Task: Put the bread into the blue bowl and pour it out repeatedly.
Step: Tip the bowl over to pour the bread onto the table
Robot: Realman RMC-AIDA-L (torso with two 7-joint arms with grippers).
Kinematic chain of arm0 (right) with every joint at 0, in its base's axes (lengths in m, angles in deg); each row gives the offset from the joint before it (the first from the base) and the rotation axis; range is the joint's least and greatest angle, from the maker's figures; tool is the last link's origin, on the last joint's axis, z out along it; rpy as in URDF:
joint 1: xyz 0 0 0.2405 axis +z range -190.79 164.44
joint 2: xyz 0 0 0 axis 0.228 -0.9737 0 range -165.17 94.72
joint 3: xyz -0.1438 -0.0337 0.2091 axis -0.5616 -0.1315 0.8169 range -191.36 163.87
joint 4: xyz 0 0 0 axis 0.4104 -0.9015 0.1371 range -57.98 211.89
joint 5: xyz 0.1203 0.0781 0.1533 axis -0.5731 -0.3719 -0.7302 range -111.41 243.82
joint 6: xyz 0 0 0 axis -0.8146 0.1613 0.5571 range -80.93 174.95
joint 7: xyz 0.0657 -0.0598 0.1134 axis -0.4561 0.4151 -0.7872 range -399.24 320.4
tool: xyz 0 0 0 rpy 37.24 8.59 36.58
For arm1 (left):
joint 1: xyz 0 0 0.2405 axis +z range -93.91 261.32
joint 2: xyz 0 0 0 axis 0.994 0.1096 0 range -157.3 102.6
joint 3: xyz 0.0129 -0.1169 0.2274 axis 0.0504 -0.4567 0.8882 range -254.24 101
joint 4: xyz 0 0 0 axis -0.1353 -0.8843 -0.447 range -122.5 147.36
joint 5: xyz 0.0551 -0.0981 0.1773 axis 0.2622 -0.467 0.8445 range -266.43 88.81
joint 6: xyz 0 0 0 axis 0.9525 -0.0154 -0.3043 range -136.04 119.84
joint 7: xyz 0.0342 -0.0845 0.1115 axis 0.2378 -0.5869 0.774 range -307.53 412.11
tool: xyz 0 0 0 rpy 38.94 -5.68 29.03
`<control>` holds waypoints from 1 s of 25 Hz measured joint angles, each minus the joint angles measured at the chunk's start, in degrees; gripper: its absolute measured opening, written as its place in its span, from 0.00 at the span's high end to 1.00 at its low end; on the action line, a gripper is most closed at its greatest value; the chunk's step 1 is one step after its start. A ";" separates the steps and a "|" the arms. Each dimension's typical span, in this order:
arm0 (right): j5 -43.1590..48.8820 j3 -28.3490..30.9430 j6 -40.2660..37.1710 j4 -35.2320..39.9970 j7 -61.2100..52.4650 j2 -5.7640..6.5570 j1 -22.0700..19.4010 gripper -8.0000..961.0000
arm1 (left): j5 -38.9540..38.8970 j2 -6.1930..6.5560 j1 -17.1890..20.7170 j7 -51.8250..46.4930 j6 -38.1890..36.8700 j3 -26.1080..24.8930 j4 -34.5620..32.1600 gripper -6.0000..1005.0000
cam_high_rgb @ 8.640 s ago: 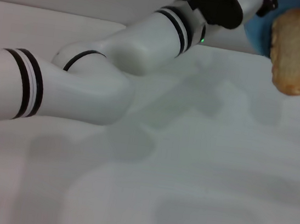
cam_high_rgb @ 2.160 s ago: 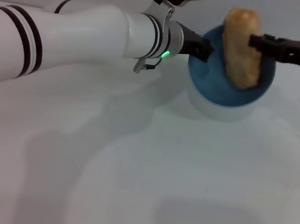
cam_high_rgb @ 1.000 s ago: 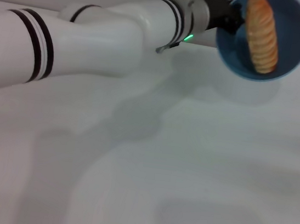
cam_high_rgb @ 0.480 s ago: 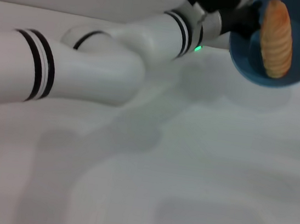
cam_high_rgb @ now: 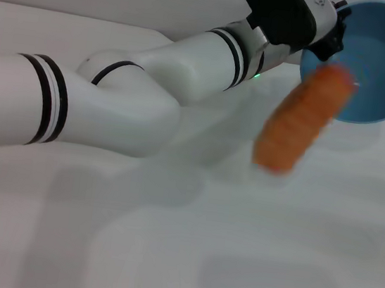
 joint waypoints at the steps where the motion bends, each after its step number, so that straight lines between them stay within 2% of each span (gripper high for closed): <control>1: -0.02 0.01 0.05 -0.21 0.03 -0.02 0.05 0.42 | 0.01 0.00 0.00 0.53 0.01 0.01 -0.18 0.99; 10: 0.07 -0.31 0.41 -1.11 0.03 0.08 0.35 0.42 | -0.39 -0.01 0.06 -0.43 -0.50 -1.51 -0.66 0.99; 15: 0.57 -1.78 0.44 -2.14 -0.24 0.24 1.45 0.43 | -0.45 0.00 0.04 -2.43 -5.44 -8.43 0.31 0.99; 16: 0.63 -3.53 0.57 -2.19 -0.31 0.26 1.83 0.43 | -0.46 0.00 -0.13 -2.45 -7.96 -11.50 0.91 0.99; 19: 0.71 -5.68 1.03 -2.24 -0.37 0.26 2.42 0.43 | -0.47 0.09 -0.26 -2.47 -10.21 -14.07 1.56 0.99; 22: 0.90 -9.33 2.08 -2.38 -1.13 0.26 3.81 0.43 | -0.51 0.14 -0.07 -2.53 -11.35 -15.28 2.37 0.99; 24: 2.86 -13.47 4.21 -2.50 -3.87 0.27 6.34 0.44 | -0.58 0.12 0.18 -3.14 -12.13 -15.40 2.61 0.99; 25: 2.86 -13.47 4.21 -2.50 -3.87 0.27 6.34 0.44 | -0.58 0.12 0.18 -3.14 -12.13 -15.40 2.61 0.99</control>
